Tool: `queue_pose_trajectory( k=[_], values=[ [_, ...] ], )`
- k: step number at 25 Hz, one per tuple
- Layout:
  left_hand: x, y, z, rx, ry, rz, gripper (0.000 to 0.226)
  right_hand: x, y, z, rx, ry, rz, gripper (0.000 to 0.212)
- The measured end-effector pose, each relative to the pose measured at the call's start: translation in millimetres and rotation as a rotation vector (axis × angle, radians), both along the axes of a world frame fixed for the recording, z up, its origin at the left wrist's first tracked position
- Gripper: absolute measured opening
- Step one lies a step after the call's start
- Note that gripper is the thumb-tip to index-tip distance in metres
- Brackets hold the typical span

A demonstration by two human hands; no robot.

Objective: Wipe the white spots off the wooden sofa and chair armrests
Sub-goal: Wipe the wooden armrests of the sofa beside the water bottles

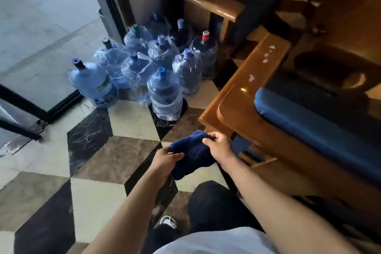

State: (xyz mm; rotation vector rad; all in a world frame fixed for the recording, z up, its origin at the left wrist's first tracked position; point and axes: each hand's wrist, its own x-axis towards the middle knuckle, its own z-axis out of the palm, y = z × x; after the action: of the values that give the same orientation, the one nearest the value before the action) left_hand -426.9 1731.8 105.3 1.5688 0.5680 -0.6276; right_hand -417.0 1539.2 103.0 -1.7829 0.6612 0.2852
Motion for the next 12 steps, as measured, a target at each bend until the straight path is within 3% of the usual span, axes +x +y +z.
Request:
queue_pose_trajectory(
  k=[6,12],
  values=[
    [150,-52,-49,0.184,0.011,-0.457,0.041,62,-17,-84,0.042,0.164,-0.548,0.022],
    [238,-105,-112,0.287,-0.107,-0.719,0.040,101,-6,-143,-0.184,0.205,-1.033,0.039]
  ],
)
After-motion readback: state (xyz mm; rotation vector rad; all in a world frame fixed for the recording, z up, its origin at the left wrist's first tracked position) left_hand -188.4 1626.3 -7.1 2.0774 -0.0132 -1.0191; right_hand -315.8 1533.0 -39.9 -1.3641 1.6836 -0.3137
